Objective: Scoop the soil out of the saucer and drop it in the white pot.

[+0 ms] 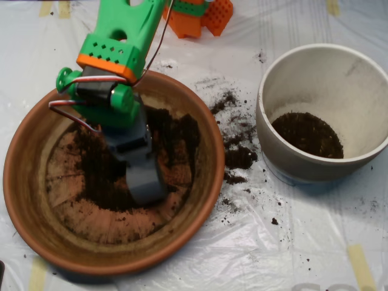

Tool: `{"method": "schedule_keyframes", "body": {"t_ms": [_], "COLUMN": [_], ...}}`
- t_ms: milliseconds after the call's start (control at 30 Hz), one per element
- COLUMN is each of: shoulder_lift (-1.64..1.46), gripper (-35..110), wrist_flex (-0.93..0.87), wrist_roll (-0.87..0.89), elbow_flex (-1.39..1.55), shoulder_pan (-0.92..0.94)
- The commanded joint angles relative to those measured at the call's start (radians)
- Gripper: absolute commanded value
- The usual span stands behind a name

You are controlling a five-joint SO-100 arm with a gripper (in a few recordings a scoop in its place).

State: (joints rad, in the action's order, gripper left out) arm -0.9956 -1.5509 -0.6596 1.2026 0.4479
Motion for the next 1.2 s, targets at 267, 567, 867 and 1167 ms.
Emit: {"method": "schedule_keyframes", "body": {"t_ms": [267,567,867,1167], "shoulder_lift": [-0.149,-0.296,-0.359,-0.356], "gripper": [49,46,40,38], "wrist_flex": [0.023,0.270,0.339,0.307], "wrist_roll": [-0.097,-0.114,-0.144,-0.175], "elbow_flex": [0.051,0.360,0.472,0.463], "shoulder_pan": [0.052,0.020,0.052,0.067]}}
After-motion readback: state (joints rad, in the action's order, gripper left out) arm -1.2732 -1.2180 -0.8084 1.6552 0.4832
